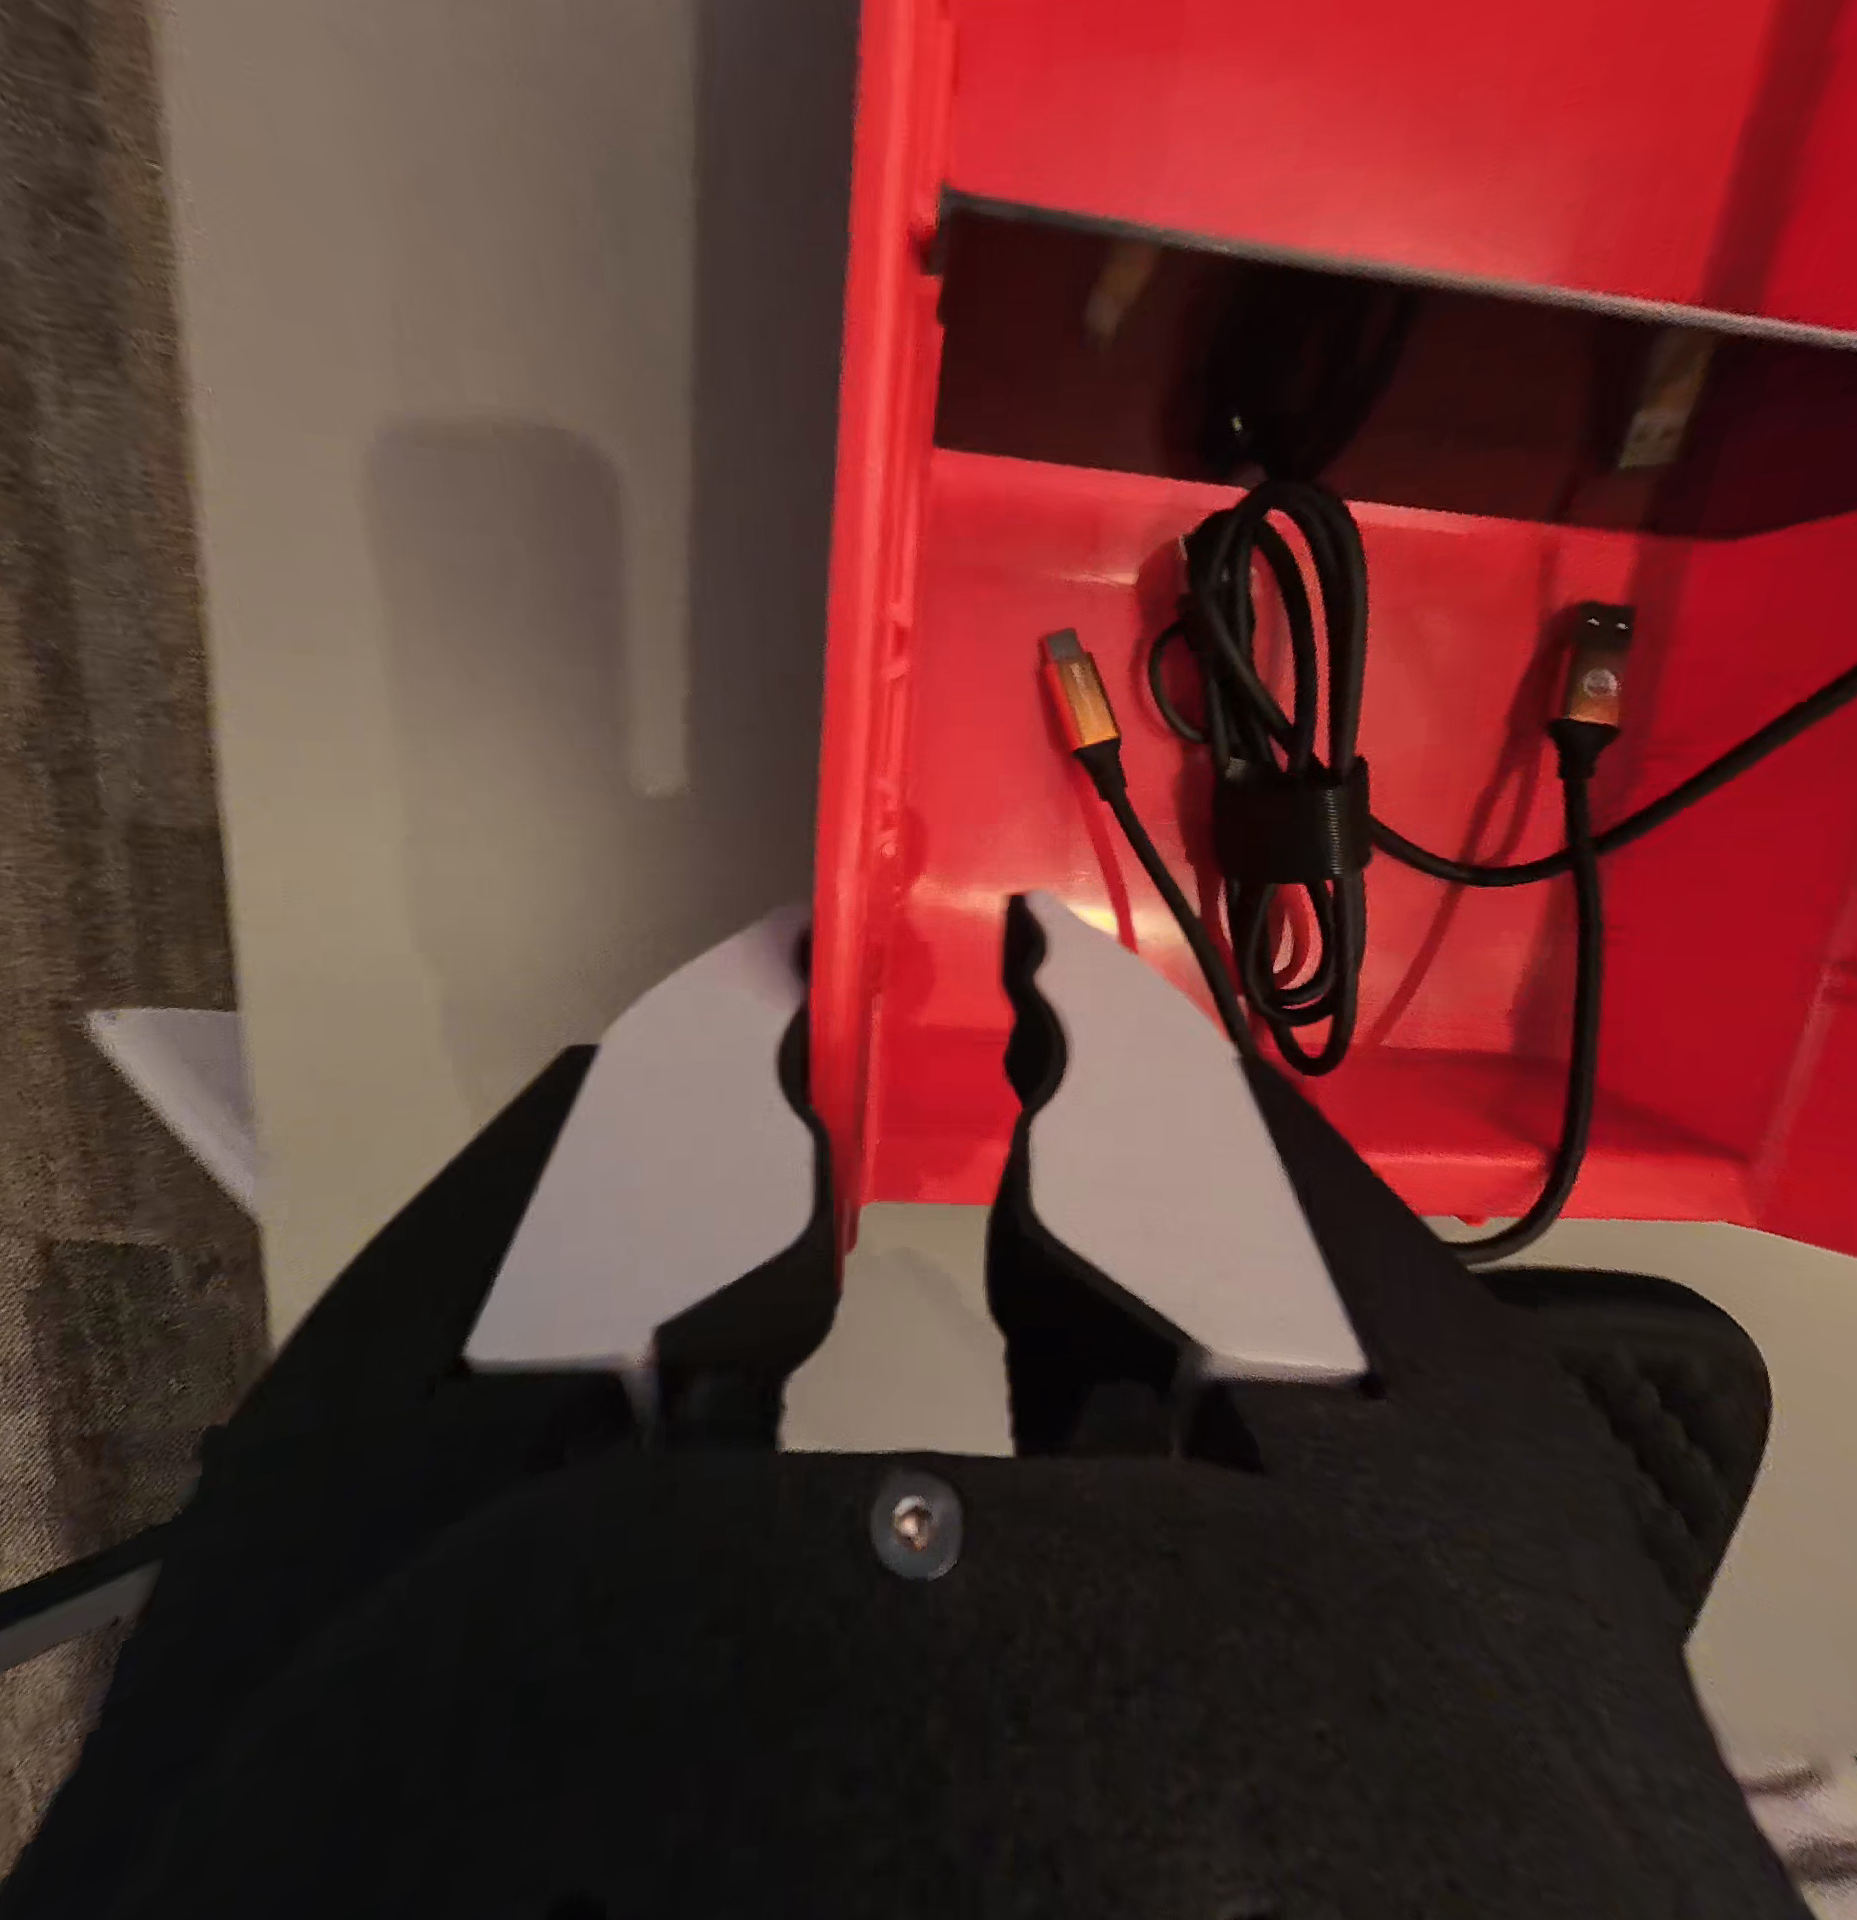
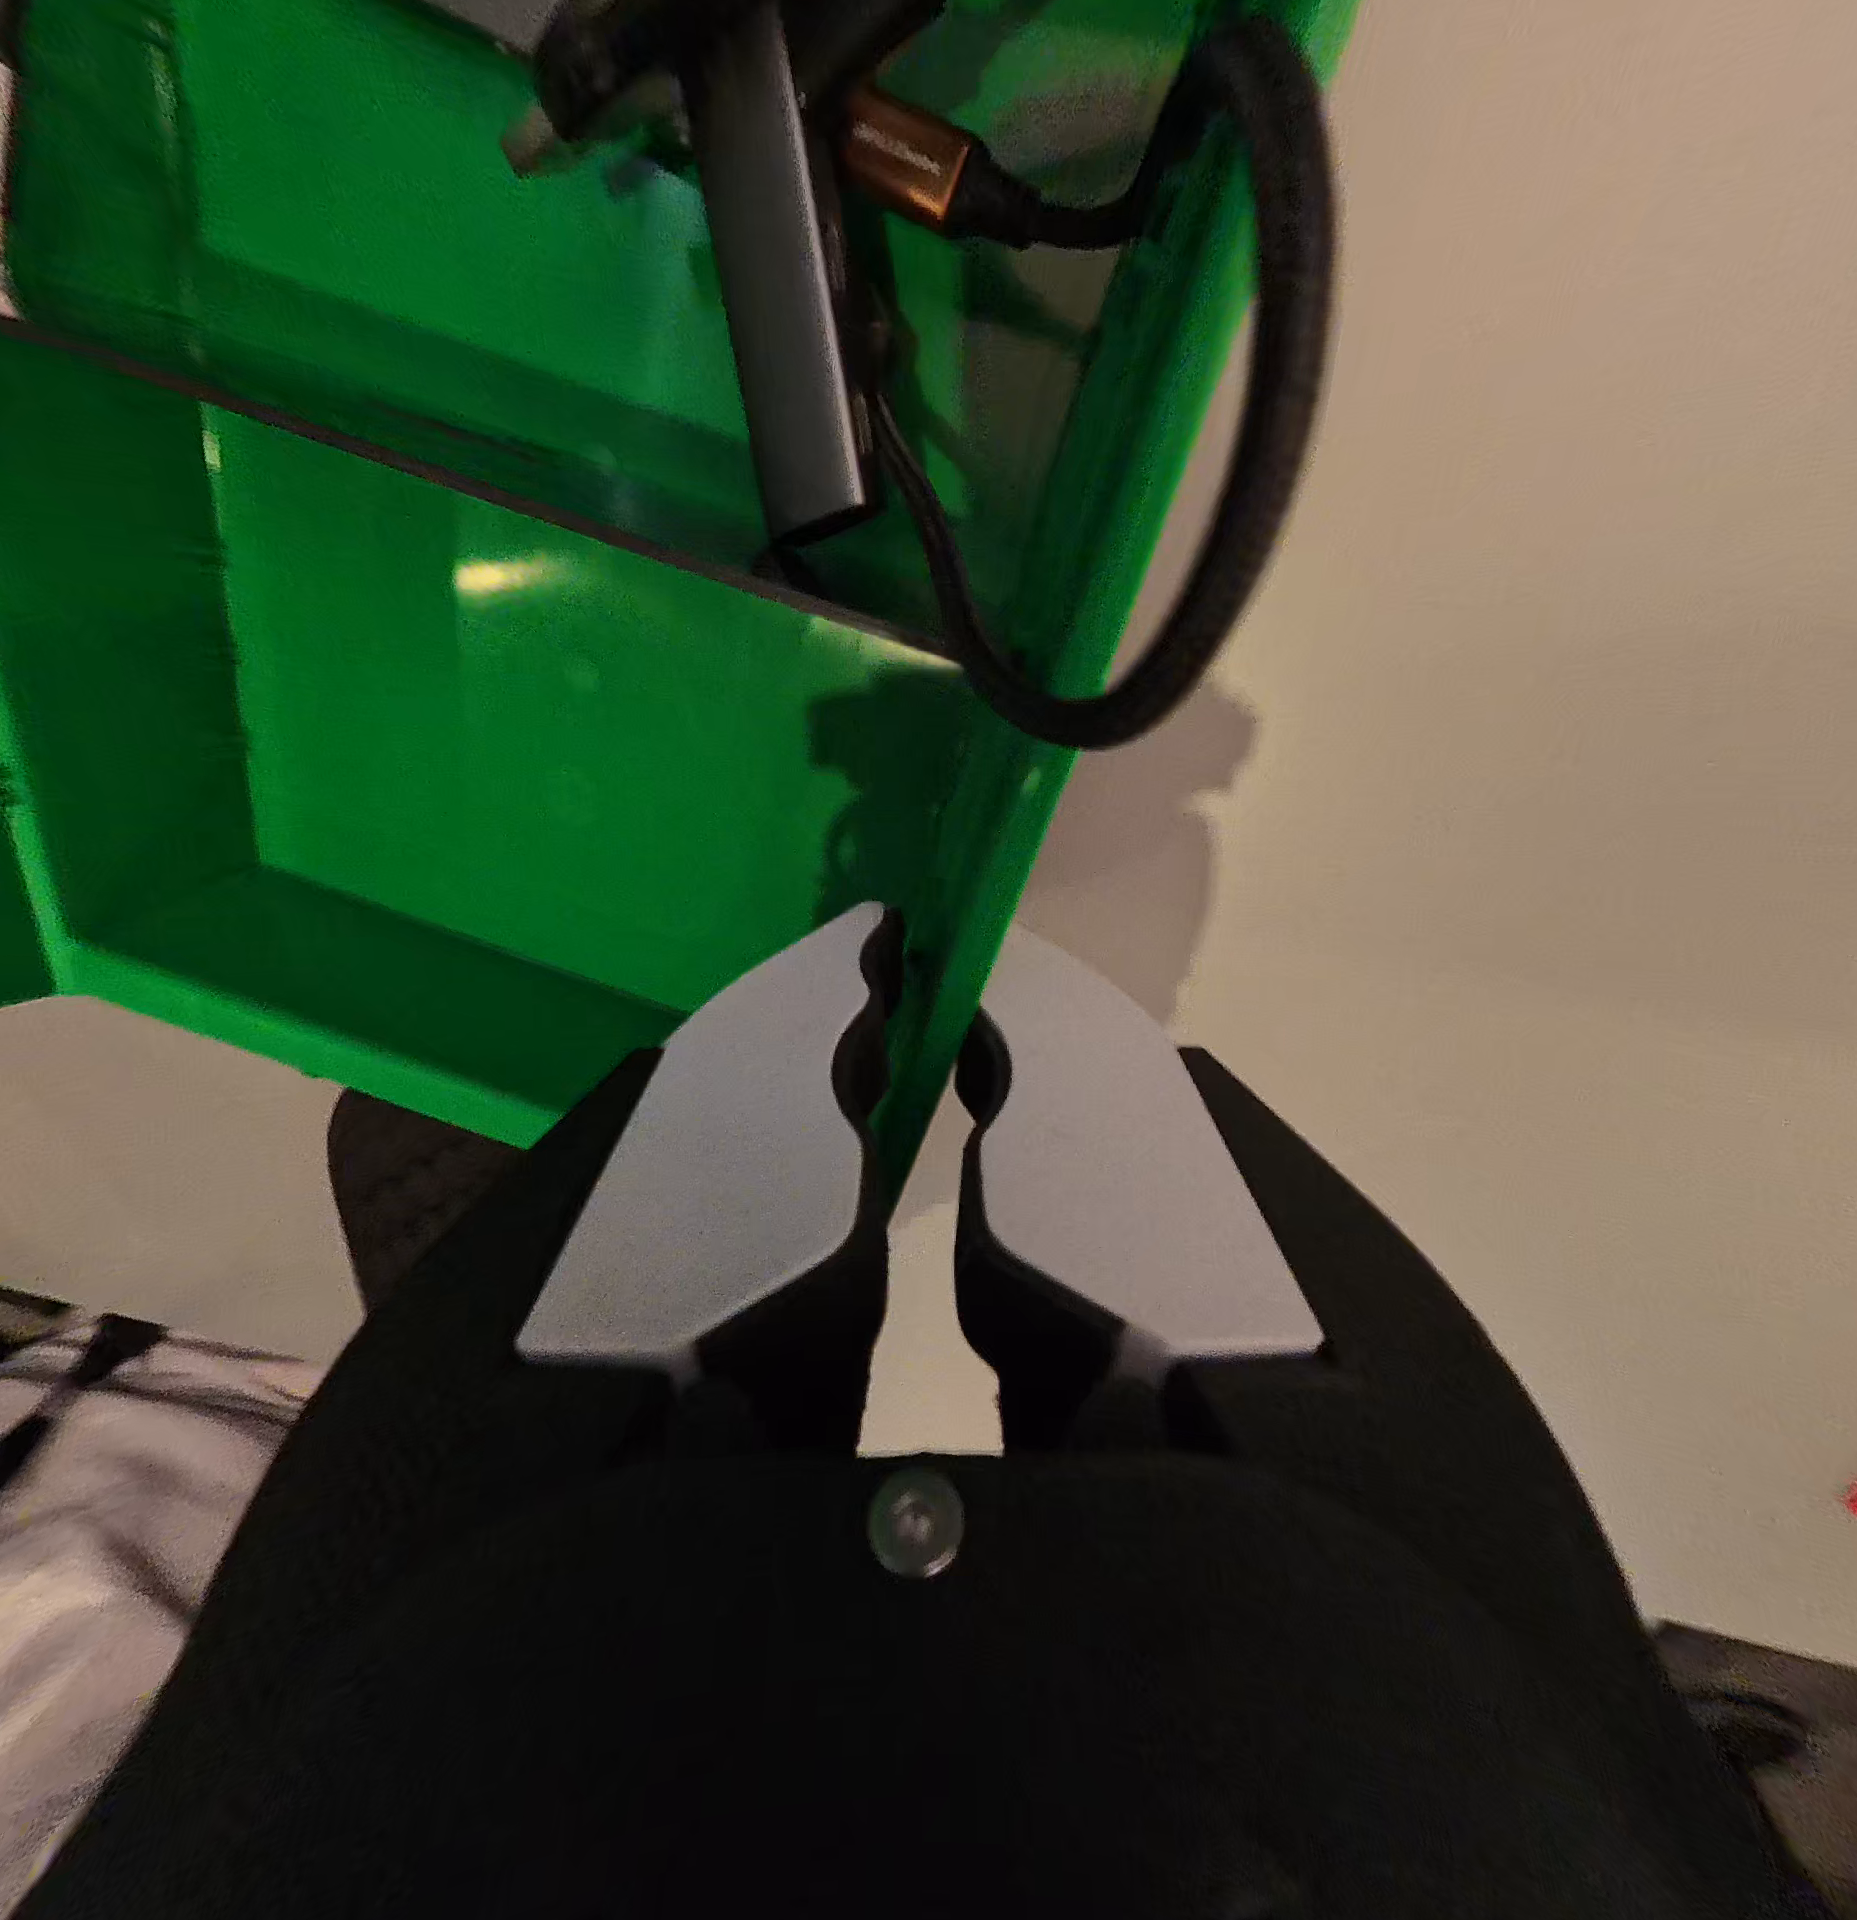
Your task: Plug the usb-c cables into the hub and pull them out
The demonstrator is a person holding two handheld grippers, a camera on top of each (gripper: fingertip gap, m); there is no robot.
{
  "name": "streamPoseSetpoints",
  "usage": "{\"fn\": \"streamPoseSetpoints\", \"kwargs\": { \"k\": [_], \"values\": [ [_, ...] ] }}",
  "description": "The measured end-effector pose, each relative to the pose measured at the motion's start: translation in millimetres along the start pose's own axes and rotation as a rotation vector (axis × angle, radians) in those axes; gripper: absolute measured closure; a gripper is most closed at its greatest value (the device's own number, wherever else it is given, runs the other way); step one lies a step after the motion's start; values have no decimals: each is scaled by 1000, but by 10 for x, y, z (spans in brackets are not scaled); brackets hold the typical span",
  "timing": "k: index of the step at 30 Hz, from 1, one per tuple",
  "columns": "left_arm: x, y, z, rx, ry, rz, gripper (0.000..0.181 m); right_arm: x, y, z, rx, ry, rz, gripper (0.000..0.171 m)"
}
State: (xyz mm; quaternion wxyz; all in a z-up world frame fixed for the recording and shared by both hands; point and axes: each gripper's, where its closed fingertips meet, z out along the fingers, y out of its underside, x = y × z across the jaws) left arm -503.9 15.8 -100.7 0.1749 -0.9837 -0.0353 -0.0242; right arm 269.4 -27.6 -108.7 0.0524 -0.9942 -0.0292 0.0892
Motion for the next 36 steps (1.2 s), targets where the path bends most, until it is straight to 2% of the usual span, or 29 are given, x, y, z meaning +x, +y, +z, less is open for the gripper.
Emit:
{"fn": "streamPoseSetpoints", "kwargs": {
  "k": [1, 2, 6, 14, 19, 24, 29, 36],
  "values": [
    [0, 2, 42, -16, 0, 8, 159, -30, -23, 15, -19, 32, -32, 162],
    [-42, 8, 65, -30, -29, 16, 174, -85, -46, 32, -33, 41, -54, 162],
    [86, 76, 60, -78, 0, 125, 177, -354, -115, 107, -99, 47, -114, 163],
    [625, 300, 31, -276, 20, 345, 158, -745, -224, 213, -194, 134, -294, 155],
    [800, 299, 51, -352, -70, 461, 151, -970, -276, 260, -206, 144, -349, 154],
    [1056, 316, 66, -387, -74, 586, 147, -1136, -254, 286, -239, 173, -364, 150],
    [1265, 342, 70, -406, -71, 670, 147, -1218, -216, 296, -271, 201, -429, 139],
    [1479, 391, 70, -418, -47, 758, 148, -1282, -247, 318, -266, 215, -441, 138]
  ]
}}
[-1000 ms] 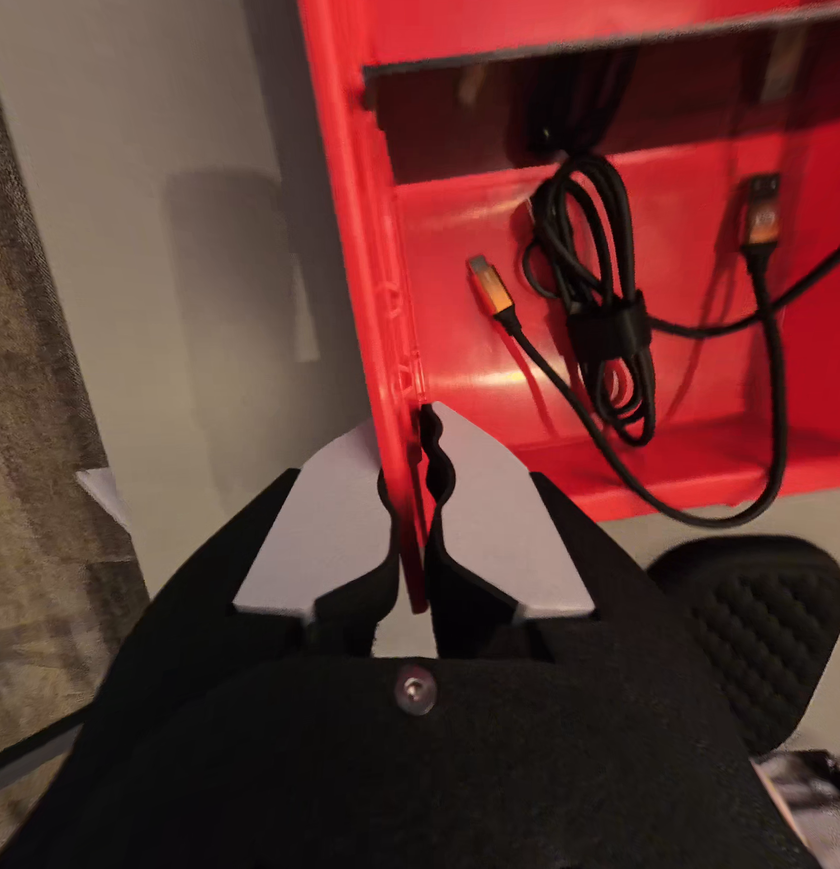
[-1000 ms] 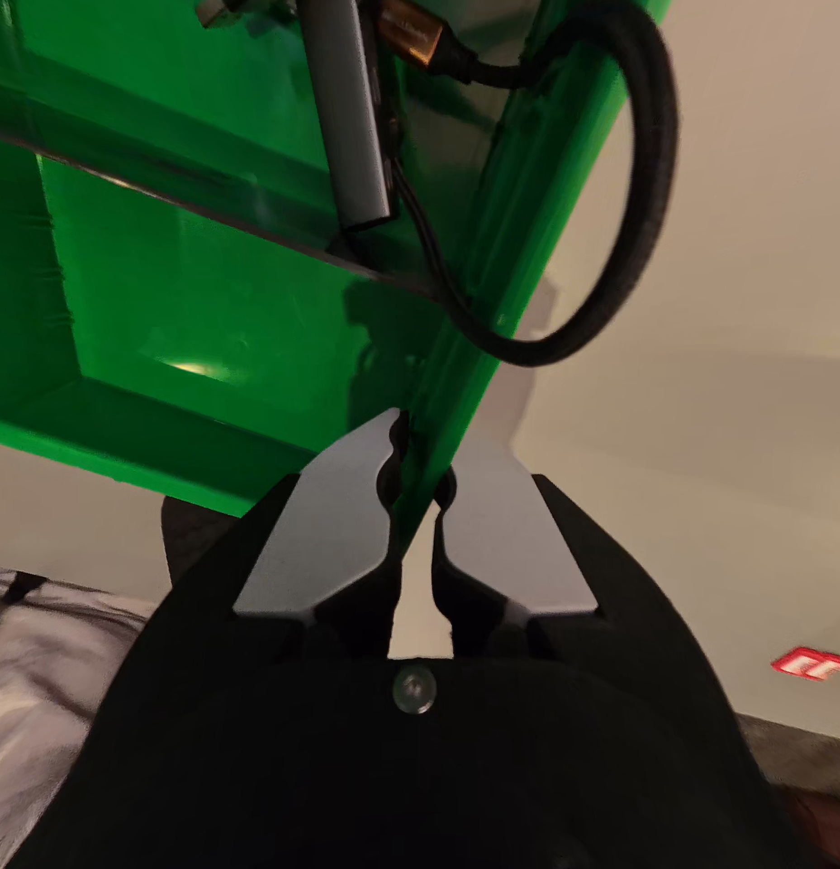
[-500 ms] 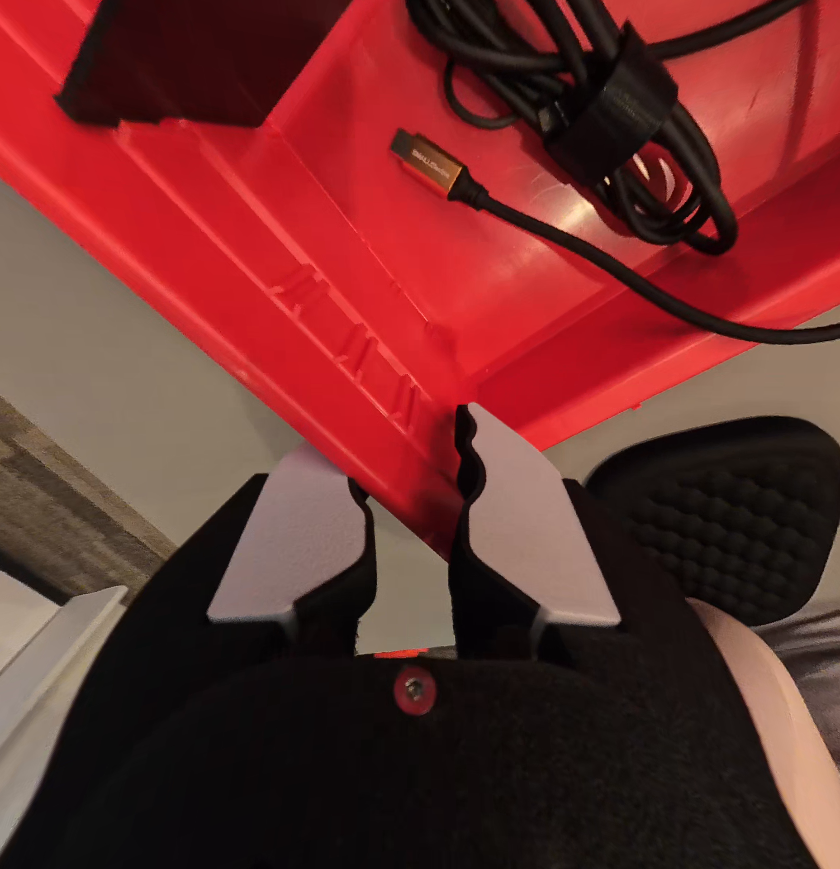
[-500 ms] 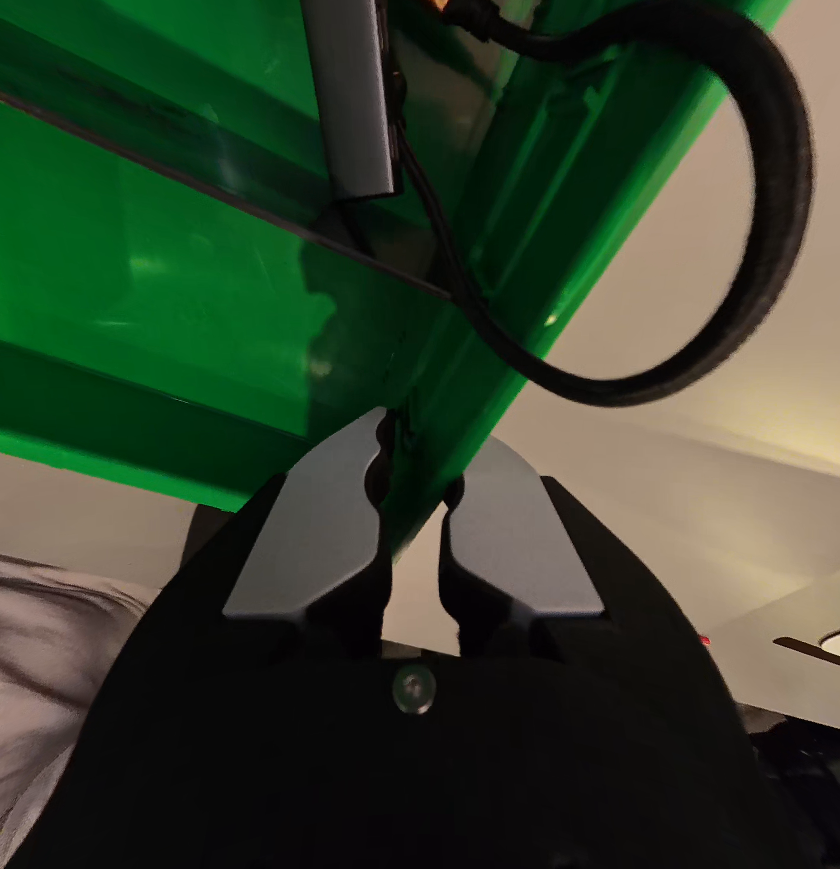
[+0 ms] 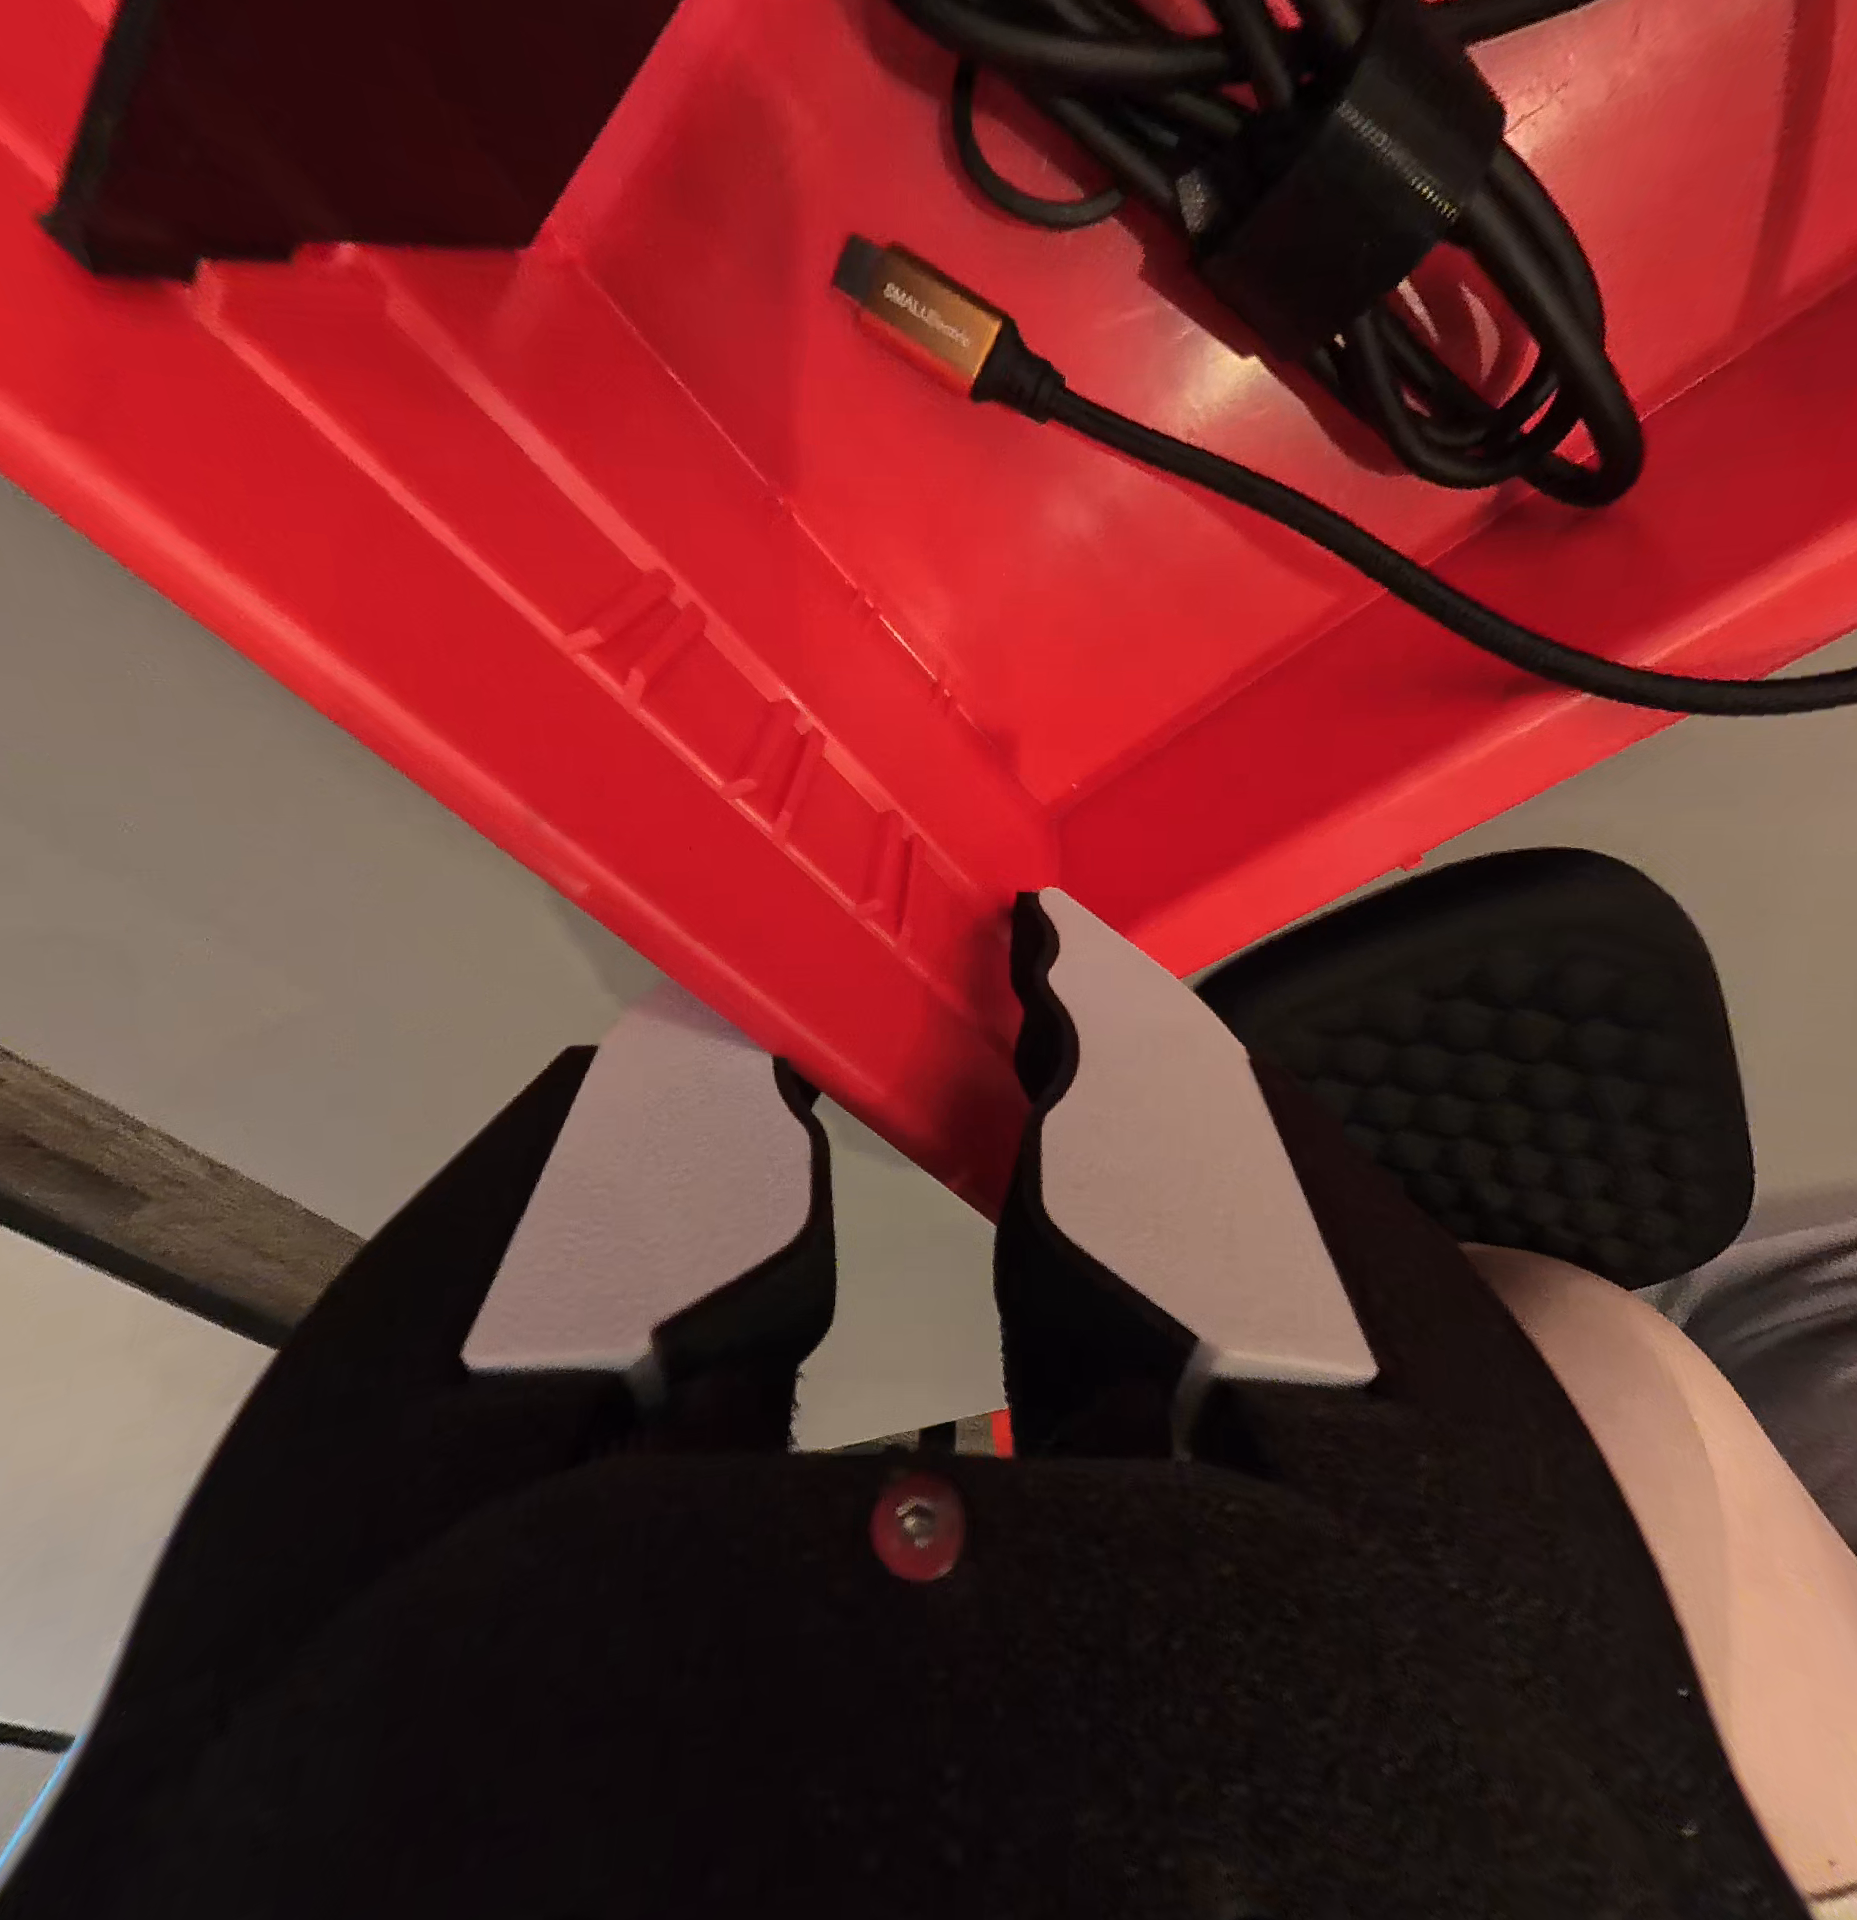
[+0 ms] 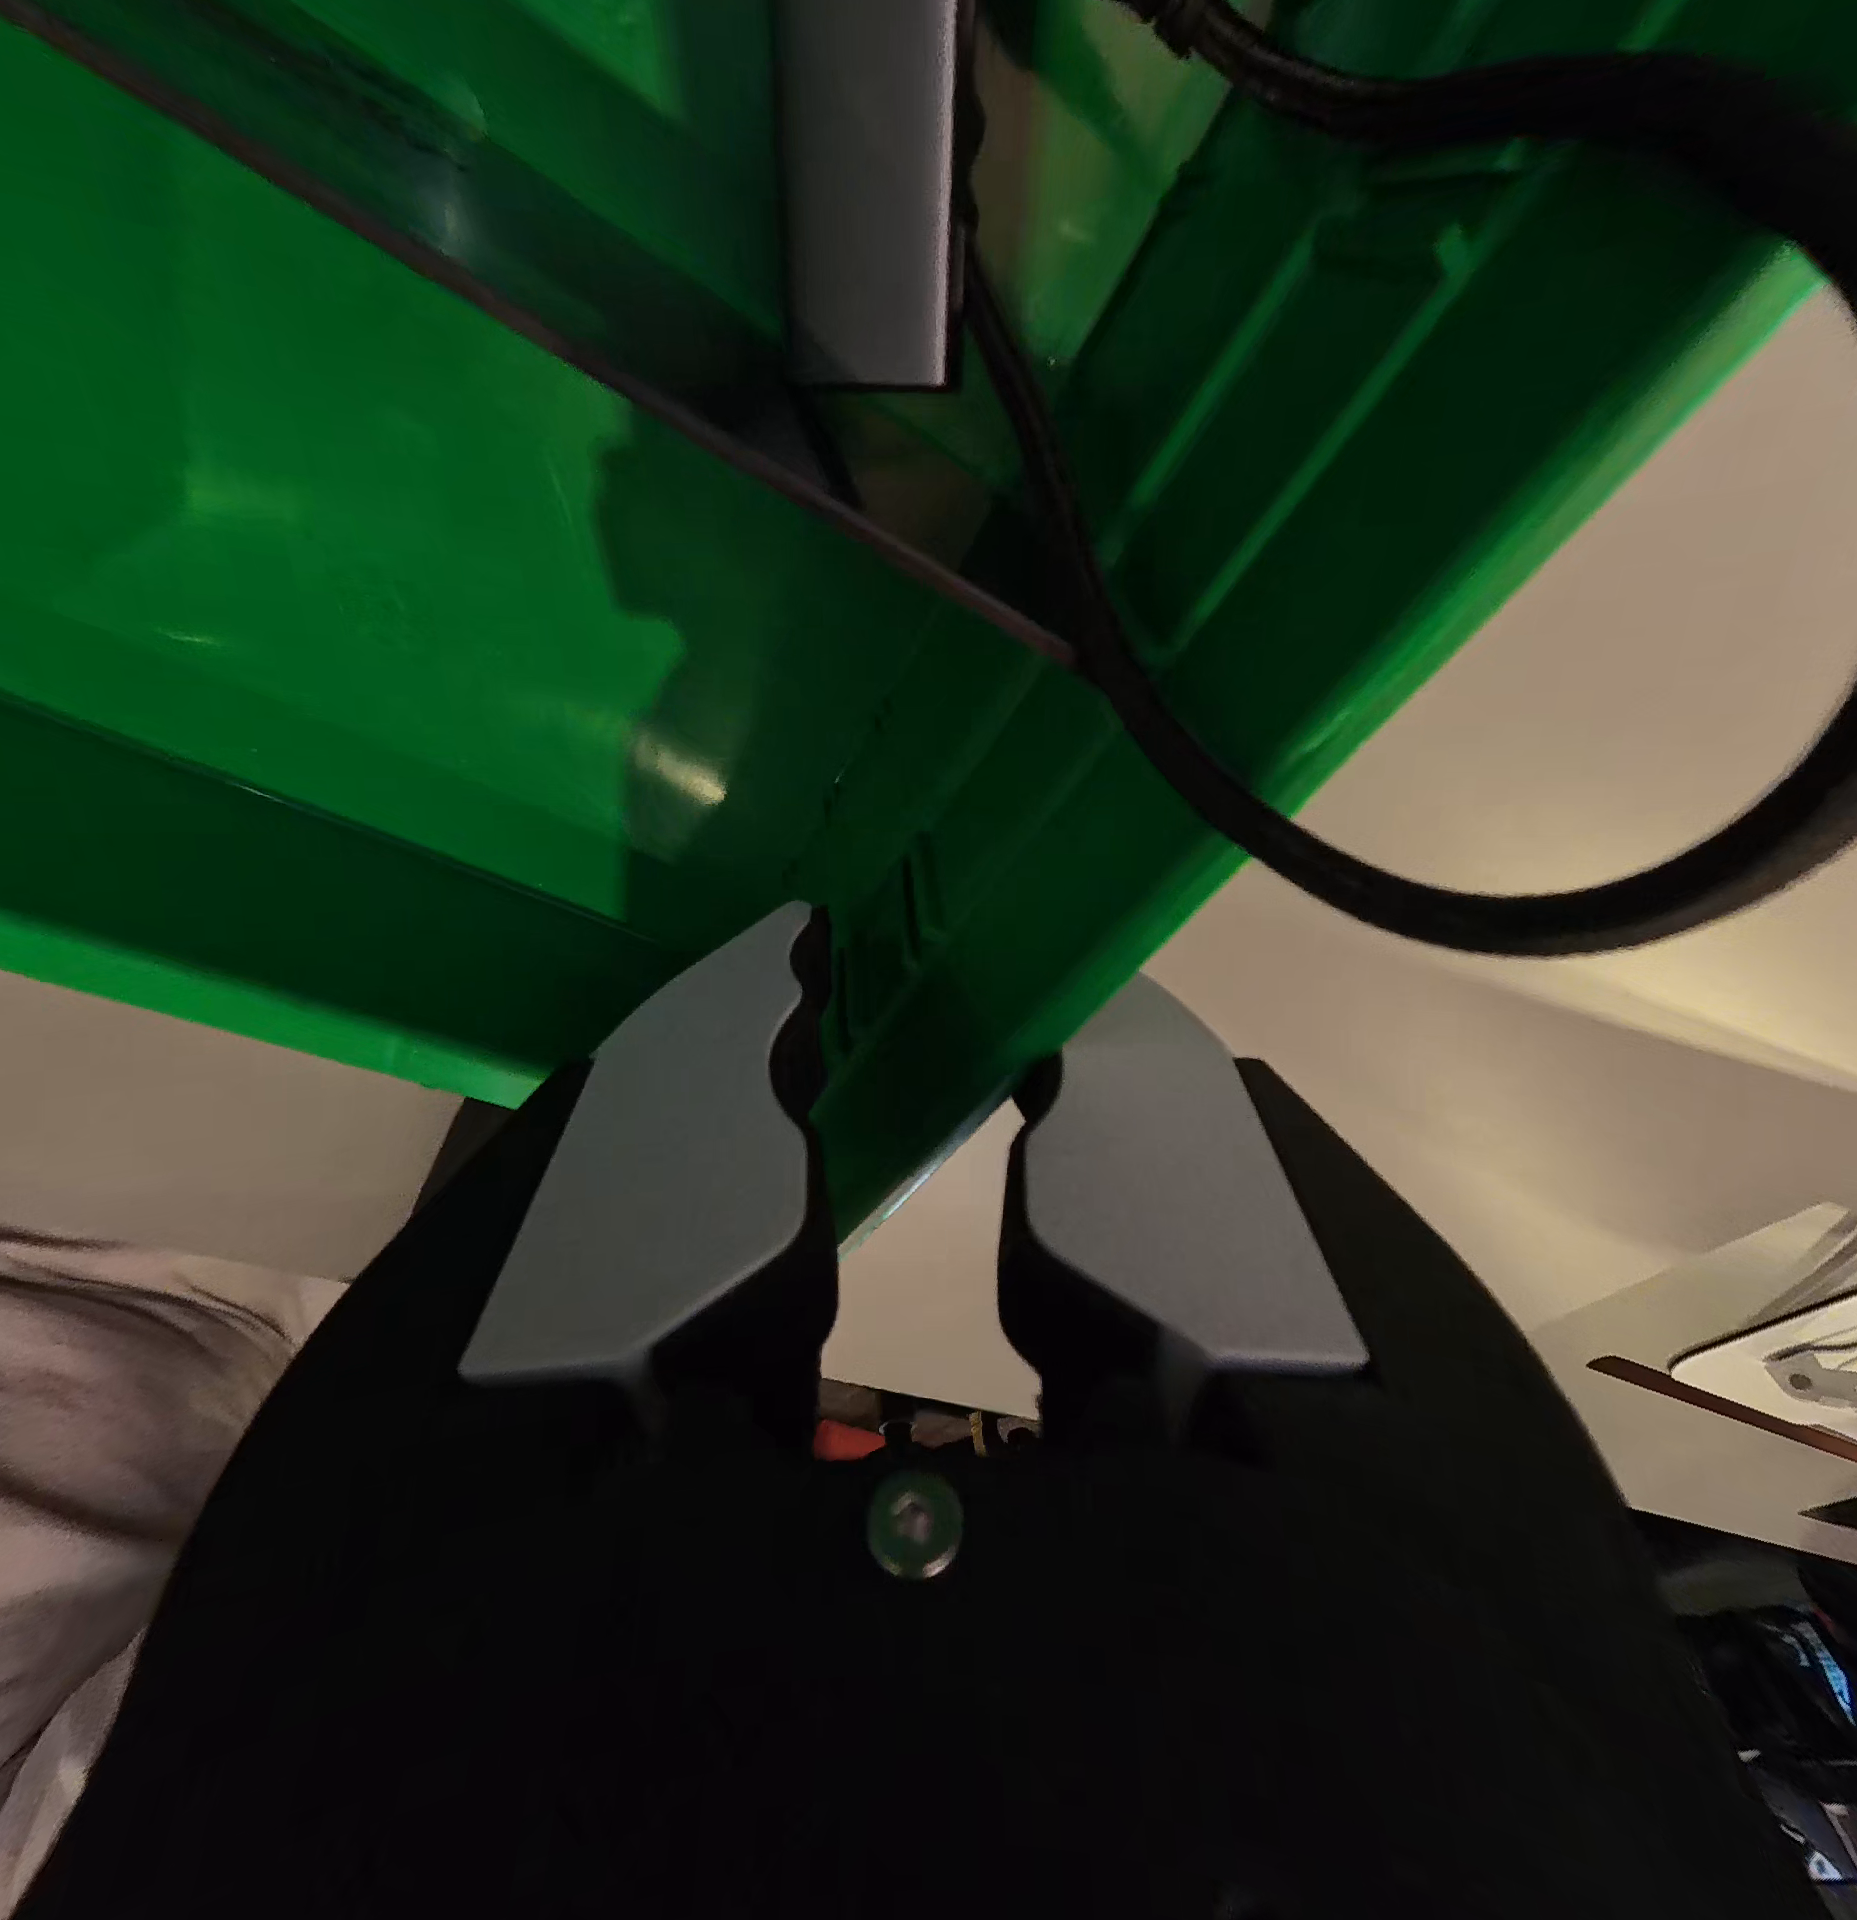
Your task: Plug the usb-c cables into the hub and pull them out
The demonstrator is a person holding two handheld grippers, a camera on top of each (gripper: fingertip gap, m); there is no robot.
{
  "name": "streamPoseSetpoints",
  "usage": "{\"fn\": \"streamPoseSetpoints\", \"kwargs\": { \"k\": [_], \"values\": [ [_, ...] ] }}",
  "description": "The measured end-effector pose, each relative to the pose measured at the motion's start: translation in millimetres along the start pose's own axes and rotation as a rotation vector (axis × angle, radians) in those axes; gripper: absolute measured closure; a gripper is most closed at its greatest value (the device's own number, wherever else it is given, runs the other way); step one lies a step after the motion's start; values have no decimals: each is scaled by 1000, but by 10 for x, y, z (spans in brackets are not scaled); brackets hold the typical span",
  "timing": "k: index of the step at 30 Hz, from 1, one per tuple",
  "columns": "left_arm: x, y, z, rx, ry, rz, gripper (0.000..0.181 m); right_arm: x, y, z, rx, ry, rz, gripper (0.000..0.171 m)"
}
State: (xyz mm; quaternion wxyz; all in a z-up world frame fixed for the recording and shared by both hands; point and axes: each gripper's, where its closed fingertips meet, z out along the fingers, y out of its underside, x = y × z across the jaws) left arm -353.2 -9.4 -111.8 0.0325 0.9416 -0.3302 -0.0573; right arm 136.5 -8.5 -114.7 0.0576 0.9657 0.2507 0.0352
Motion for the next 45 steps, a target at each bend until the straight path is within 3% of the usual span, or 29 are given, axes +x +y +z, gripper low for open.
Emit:
{"fn": "streamPoseSetpoints", "kwargs": {
  "k": [11, 15, 20, 23, 25, 27, 33, 37, 45],
  "values": [
    [134, 30, -25, -8, 67, 19, 152, -63, 22, -52, 13, -37, 59, 131],
    [139, 75, -113, 27, 66, 20, 151, 30, 84, -280, 83, 85, 108, 129],
    [28, 92, -425, 181, -31, -14, 140, -118, -48, -746, 262, 310, 87, 122],
    [-116, 15, -706, 311, -169, -46, 138, -640, -562, -1085, 543, 303, -82, 117],
    [-145, -133, -944, 444, -200, -104, 140, -1183, -947, -1327, 784, 173, -192, 114],
    [-178, -375, -1257, 627, -209, -174, 138, -1654, -1147, -1385, 899, 23, -243, 114],
    [-123, -876, -2094, 1059, -317, -229, 131, -2199, -1424, -1119, 808, -103, -259, 119],
    [19, -1033, -2515, 1285, -368, -254, 132, -2147, -1631, -1021, 754, -138, -78, 128],
    [143, -1064, -2767, 1388, -552, -255, 123, -2213, -1767, -580, 515, -189, 61, 140]
  ]
}}
